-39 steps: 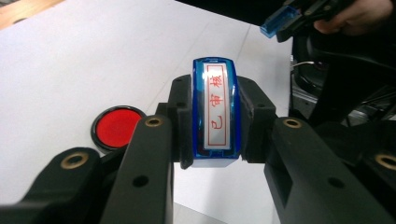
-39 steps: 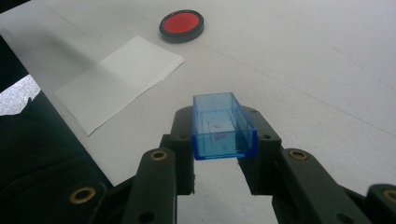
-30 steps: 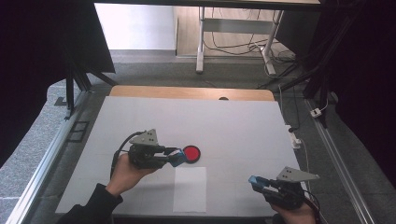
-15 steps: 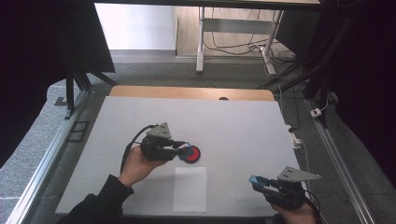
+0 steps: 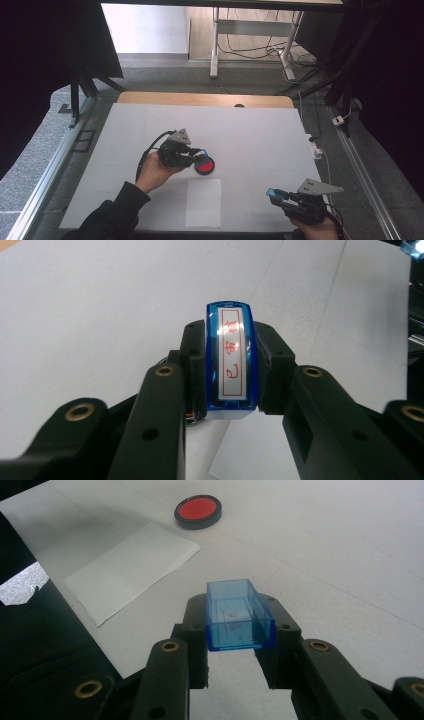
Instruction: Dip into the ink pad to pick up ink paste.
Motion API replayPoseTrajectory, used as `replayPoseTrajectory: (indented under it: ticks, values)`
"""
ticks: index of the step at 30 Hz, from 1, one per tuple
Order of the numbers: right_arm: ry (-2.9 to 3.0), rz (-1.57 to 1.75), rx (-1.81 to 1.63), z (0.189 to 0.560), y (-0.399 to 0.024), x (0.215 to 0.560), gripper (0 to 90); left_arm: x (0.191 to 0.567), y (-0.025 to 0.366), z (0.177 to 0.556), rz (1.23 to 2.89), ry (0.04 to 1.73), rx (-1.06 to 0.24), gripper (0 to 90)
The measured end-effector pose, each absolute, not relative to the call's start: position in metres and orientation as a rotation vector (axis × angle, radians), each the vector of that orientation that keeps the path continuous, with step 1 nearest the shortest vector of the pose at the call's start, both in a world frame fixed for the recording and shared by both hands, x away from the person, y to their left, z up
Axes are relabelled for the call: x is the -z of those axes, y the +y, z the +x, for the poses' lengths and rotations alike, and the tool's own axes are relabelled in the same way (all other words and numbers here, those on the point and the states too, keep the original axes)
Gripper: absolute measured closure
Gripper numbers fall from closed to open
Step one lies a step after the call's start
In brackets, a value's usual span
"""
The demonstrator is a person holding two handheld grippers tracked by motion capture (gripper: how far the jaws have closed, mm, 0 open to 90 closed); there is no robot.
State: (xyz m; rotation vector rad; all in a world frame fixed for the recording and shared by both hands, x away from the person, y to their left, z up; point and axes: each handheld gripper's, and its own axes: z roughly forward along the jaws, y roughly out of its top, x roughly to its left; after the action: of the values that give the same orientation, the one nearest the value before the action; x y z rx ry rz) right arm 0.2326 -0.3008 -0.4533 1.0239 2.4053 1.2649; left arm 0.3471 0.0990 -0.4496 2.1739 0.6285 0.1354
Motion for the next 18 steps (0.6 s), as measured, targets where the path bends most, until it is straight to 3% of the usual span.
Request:
replayPoseTrajectory:
  ticks: [18]
  values:
    - [2.406,1.023,-1.273,0.233,-0.301,0.453,69.0,0.470,0.084,0.368,2.236,0.691,-0.139,70.2]
